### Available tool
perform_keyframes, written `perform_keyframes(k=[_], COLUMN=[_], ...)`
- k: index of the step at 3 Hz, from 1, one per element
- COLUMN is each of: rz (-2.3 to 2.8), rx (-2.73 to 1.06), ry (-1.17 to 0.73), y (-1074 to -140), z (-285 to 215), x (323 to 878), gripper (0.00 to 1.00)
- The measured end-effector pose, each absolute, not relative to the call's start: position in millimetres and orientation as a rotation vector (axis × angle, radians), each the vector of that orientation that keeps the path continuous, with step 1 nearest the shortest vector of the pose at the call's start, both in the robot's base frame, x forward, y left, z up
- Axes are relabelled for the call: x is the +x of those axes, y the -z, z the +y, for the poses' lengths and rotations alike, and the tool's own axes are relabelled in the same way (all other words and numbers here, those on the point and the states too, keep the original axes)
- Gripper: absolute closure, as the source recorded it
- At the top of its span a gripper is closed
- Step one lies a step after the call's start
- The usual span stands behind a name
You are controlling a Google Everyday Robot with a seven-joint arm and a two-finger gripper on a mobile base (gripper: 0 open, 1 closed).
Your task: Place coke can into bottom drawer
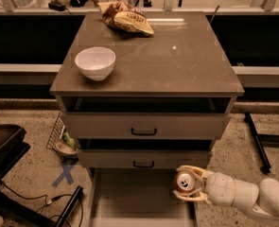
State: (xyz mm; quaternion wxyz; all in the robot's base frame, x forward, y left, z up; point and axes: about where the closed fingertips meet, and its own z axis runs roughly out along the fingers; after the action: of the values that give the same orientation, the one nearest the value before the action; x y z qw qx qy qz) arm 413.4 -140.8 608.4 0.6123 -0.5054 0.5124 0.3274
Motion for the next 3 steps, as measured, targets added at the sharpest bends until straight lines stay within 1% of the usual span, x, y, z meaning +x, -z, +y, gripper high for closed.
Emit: perform_keyframes(k=[1,3], rz=[1.199,1.17], rx=[-1.145,-1.136], ry=[-0.794,-0.875], y=[-571,-427], z=[-111,-21], x=[417,433], gripper=[1.0,1.0])
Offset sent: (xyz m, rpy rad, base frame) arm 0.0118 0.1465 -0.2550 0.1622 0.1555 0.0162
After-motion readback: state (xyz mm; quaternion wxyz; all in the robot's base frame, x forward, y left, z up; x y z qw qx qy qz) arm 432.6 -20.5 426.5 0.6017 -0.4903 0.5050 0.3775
